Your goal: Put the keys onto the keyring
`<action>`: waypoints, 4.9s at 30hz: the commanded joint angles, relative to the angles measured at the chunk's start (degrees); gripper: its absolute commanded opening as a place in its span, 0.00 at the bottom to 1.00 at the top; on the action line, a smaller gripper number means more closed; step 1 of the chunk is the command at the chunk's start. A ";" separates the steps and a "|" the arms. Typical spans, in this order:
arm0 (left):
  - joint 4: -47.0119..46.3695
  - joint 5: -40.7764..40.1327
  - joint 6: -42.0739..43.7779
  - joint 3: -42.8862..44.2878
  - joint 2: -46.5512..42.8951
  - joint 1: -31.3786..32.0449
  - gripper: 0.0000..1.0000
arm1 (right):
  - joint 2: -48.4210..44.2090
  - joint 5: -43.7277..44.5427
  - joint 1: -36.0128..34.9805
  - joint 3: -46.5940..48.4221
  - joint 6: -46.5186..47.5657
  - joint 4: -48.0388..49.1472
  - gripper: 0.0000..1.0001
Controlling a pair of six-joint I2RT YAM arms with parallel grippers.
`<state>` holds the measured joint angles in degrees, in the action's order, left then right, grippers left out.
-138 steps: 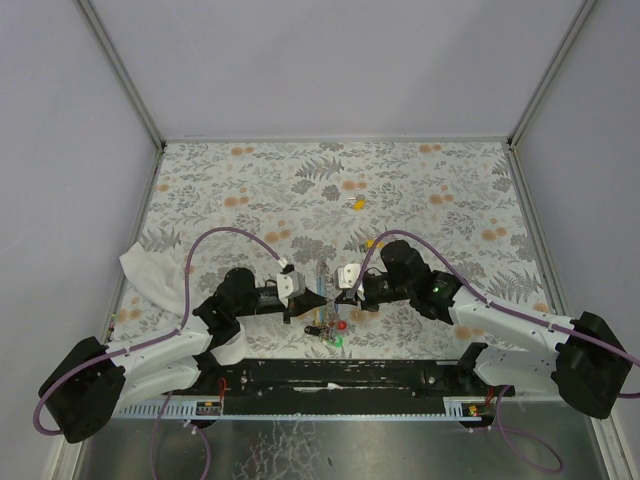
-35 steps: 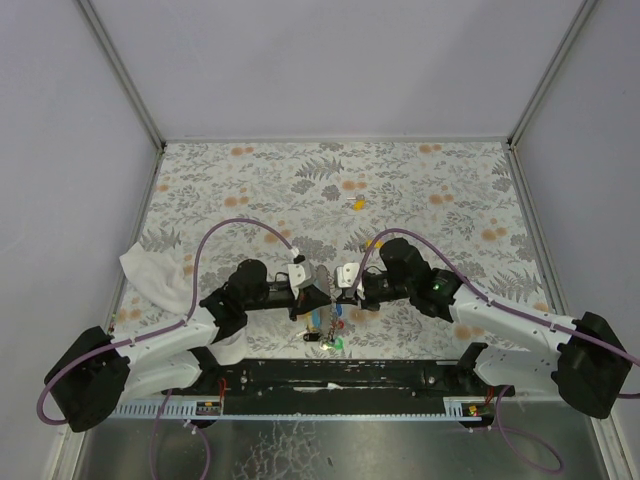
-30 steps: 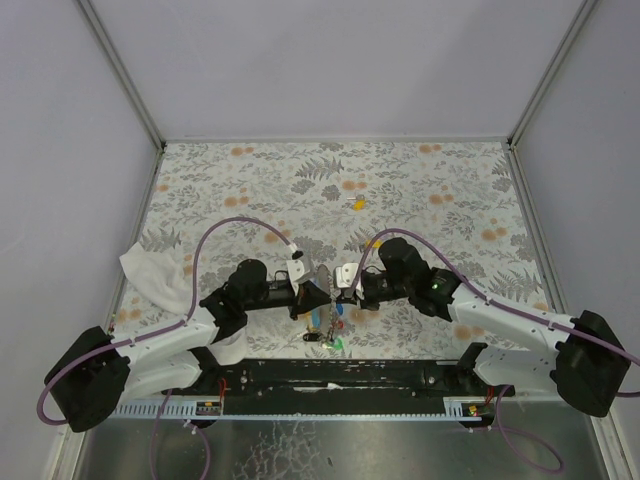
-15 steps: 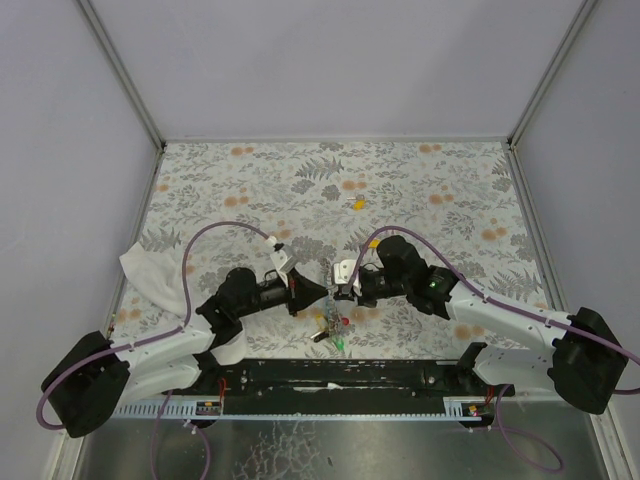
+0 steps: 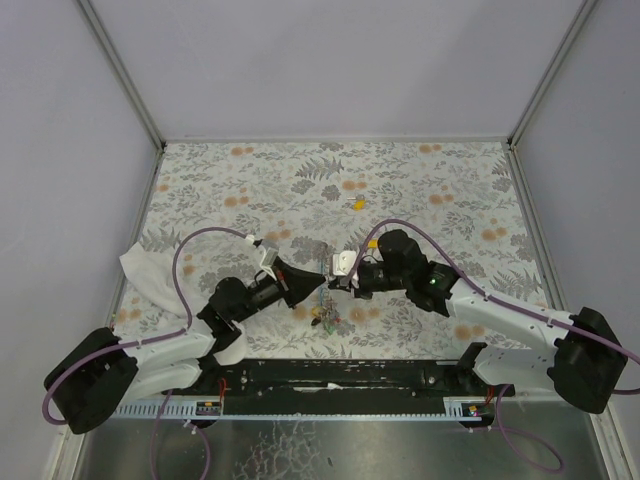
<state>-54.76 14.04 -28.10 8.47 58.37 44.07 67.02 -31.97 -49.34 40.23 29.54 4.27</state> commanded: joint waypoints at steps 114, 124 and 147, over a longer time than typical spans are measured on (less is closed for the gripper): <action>-8.44 0.89 2.35 0.72 6.38 1.42 0.24 | -12.77 8.04 -1.79 -8.76 19.52 5.49 0.00; 16.80 10.93 25.36 7.21 -2.40 1.11 0.30 | -11.31 5.03 -1.80 -4.46 24.98 0.10 0.00; 23.70 25.06 40.38 15.12 7.20 1.06 0.30 | -10.42 -0.55 -1.81 -2.53 29.76 -5.05 0.00</action>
<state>-31.64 35.83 10.33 21.52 64.45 45.54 57.04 -30.11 -50.63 34.52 58.28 -3.22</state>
